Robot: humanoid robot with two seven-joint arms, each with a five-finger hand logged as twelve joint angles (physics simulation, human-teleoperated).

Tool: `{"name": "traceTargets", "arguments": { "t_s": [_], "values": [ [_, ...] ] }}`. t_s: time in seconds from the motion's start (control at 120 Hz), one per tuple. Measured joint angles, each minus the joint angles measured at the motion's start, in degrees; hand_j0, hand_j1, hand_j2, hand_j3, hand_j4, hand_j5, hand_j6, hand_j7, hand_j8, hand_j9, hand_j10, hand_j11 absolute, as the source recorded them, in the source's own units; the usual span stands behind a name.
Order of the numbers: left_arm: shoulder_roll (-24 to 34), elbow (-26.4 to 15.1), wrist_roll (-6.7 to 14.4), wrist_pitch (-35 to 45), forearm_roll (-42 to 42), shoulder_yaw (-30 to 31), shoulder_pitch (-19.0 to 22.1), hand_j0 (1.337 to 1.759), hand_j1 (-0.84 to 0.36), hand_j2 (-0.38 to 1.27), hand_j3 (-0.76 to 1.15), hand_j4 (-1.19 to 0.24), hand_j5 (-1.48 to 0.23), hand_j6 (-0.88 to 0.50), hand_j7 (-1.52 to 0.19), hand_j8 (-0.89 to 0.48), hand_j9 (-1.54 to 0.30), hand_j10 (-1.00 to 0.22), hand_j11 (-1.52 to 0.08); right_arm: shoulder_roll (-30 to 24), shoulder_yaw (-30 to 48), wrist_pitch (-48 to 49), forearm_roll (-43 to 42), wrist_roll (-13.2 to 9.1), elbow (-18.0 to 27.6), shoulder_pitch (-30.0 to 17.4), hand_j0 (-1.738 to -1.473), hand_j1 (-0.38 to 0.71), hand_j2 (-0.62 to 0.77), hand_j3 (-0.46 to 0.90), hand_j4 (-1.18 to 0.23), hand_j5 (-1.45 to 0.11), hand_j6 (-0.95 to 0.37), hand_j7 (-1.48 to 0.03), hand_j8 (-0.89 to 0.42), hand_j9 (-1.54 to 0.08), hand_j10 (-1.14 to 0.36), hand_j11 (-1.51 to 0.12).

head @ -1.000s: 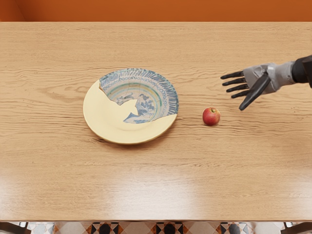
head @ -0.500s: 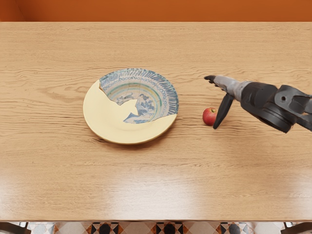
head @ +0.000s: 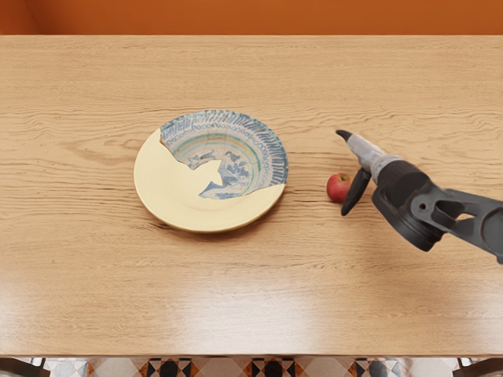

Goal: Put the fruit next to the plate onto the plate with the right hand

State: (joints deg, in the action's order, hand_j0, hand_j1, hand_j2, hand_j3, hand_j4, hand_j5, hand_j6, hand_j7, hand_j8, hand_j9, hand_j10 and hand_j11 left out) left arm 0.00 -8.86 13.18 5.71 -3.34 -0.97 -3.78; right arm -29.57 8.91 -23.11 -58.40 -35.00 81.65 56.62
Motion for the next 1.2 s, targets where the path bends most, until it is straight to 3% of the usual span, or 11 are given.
{"name": "traceTargets", "arguments": {
  "t_s": [0.483, 0.767, 0.883, 1.2],
  "values": [
    [0.0, 0.0, 0.0, 0.0, 0.0, 0.0, 0.0, 1.658, 0.34, 0.00, 0.00, -0.01, -0.01, -0.01, -0.01, -0.01, -0.01, -0.01, -0.01, 2.2, 0.0, -3.5, -2.4, 0.0, 0.1, -2.6, -1.658, 0.03, -0.06, 0.00, -0.32, -0.42, -0.32, -0.42, -0.32, -0.42, -0.32, -0.42],
    [0.0, 0.0, 0.0, 0.0, 0.0, 0.0, 0.0, 1.658, 0.34, 0.00, 0.00, -0.01, -0.01, -0.01, -0.01, -0.01, -0.01, -0.01, -0.01, 1.7, 0.0, -3.2, -2.2, 0.0, 0.2, -2.7, -1.658, 0.09, -0.05, 0.00, -0.38, -0.50, -0.38, -0.49, -0.38, -0.50, -0.38, -0.50],
    [0.0, 0.0, 0.0, 0.0, 0.0, 0.0, 0.0, 1.658, 0.34, 0.00, 0.00, -0.01, -0.01, -0.01, -0.01, -0.01, -0.01, -0.01, -0.01, 1.1, 0.6, -0.2, -2.0, 0.0, 0.2, -2.7, -1.657, 0.18, -0.06, 0.00, -0.46, -0.60, -0.46, -0.60, -0.45, -0.60, -0.46, -0.61],
    [0.0, 0.0, 0.0, 0.0, 0.0, 0.0, 0.0, 1.658, 0.34, 0.00, 0.00, -0.01, -0.01, -0.01, -0.01, -0.01, -0.01, -0.01, -0.01, 0.5, 2.4, 2.6, -1.6, 0.0, 0.3, -1.9, -1.656, 0.22, 0.10, 0.00, -0.55, -0.73, -0.51, -0.73, -0.42, -0.73, -0.53, -0.73]
  ]
}}
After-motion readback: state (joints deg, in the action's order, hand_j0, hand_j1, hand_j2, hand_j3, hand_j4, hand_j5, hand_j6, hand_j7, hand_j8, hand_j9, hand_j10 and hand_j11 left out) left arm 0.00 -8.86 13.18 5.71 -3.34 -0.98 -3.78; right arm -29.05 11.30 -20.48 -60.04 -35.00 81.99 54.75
